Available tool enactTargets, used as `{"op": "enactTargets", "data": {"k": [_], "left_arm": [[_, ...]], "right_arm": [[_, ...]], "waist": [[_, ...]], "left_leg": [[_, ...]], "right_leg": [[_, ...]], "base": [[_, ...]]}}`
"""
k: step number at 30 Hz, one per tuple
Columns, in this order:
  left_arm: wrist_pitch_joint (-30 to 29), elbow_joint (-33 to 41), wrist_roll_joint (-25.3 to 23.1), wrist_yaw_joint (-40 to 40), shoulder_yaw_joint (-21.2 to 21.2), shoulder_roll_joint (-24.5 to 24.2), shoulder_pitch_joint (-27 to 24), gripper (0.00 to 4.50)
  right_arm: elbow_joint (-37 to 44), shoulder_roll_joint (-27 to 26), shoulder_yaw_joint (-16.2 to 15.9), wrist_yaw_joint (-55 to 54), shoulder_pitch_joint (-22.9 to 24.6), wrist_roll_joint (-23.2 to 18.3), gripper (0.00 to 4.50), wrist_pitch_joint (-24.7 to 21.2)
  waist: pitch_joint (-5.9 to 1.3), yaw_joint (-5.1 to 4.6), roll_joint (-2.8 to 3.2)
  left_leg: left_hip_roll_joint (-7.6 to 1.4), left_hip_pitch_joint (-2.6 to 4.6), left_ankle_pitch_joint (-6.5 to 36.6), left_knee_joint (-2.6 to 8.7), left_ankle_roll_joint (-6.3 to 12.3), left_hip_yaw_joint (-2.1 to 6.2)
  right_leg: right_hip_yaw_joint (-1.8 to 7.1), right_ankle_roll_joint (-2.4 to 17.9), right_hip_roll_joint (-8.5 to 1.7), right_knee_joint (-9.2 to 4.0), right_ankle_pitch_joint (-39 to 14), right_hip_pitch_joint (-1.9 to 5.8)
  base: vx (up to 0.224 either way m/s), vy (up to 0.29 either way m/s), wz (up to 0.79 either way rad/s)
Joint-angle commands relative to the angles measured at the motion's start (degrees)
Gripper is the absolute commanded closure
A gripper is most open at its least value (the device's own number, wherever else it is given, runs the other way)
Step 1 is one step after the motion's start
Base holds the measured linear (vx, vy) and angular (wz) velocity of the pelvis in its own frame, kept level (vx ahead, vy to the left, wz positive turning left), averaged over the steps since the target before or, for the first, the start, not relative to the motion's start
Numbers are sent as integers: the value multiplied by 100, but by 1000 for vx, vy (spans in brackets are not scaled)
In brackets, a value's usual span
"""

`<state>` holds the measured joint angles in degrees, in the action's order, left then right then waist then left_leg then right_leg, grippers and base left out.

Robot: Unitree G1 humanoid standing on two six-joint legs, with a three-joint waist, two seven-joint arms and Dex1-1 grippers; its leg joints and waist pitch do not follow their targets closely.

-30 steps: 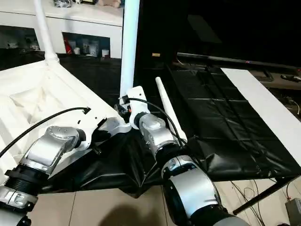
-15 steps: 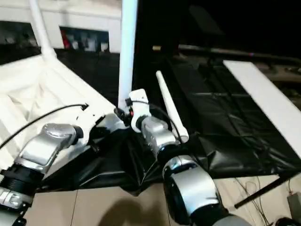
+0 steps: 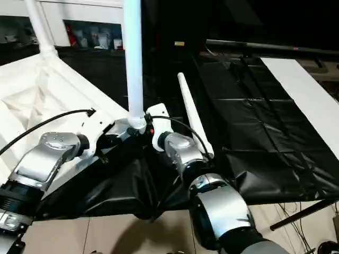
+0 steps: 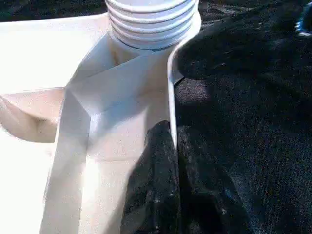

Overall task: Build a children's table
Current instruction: Insert table leg to table base

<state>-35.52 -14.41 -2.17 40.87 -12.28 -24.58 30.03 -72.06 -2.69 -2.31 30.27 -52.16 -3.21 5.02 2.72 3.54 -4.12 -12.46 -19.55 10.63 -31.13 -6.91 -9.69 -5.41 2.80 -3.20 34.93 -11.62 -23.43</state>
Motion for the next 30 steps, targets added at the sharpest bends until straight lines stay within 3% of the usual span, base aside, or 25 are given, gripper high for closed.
{"op": "enactTargets", "data": {"k": [1, 5, 11, 16, 17, 19, 21, 24, 30], "left_arm": [[150, -139, -61, 195, -161, -154, -78, 450], [417, -109, 0, 514, -193, -339, -158, 450], [1258, 48, 207, 1352, -259, -722, -337, 450], [1936, 244, 314, 2100, -463, -1058, -511, 450], [1990, 294, 347, 2235, -496, -1112, -549, 450], [2092, 400, 498, 2494, -495, -1151, -617, 450], [2102, 533, 599, 2684, -523, -1191, -664, 450], [2111, 621, 611, 2789, -570, -1237, -698, 450], [2352, 404, 528, 2772, -566, -1196, -632, 450]], "right_arm": [[177, 189, -107, 182, -61, 141, 57, 108], [381, 468, -223, 594, 31, 235, 57, 294], [897, 945, -324, 1816, 361, 170, 57, 350], [1448, 1237, -634, 3328, 765, 38, 57, 259], [1512, 1282, -722, 3465, 825, 77, 57, 337], [1568, 1329, -832, 3541, 873, 156, 57, 488], [1598, 1324, -860, 3453, 871, 217, 57, 603], [1704, 1301, -892, 3486, 904, 243, 57, 716], [2071, 1259, -918, 3913, 1075, 114, 57, 433]], "waist": [[-312, 15, 115], [-304, 23, 83], [-338, 40, 112], [-333, 99, 126], [-329, 105, 121], [-326, 168, 141], [-322, 187, 135], [-318, 189, 134], [-330, 183, 111]], "left_leg": [[-122, -29, 425, 260, 303, -31], [-129, -27, 490, 248, 292, -34], [-132, -9, 226, 190, 486, -45], [-158, -10, 322, 164, 566, -48], [-165, -19, 341, 168, 548, -49], [-181, 36, 498, 166, 438, -70], [-184, 29, 598, 178, 292, -67], [-173, 14, 660, 179, 237, -67], [-150, -25, 621, 167, 202, -41]], "right_leg": [[391, 1209, -491, -315, -48, 387], [388, 1133, -490, -323, -267, 388], [379, 1328, -465, -243, 317, 382], [366, 1389, -461, -225, 430, 388], [366, 1390, -463, -216, 396, 392], [365, 1420, -470, -228, 197, 344], [373, 1387, -476, -225, 24, 350], [379, 1313, -474, -230, -84, 354], [389, 1130, -473, -231, -201, 393]], "base": [[0, 0, 0], [0, 0, 0], [0, 0, 0], [0, 0, 0], [0, 0, 0], [0, 0, 0], [0, 0, 0], [0, 0, 0], [0, 0, 0]]}}
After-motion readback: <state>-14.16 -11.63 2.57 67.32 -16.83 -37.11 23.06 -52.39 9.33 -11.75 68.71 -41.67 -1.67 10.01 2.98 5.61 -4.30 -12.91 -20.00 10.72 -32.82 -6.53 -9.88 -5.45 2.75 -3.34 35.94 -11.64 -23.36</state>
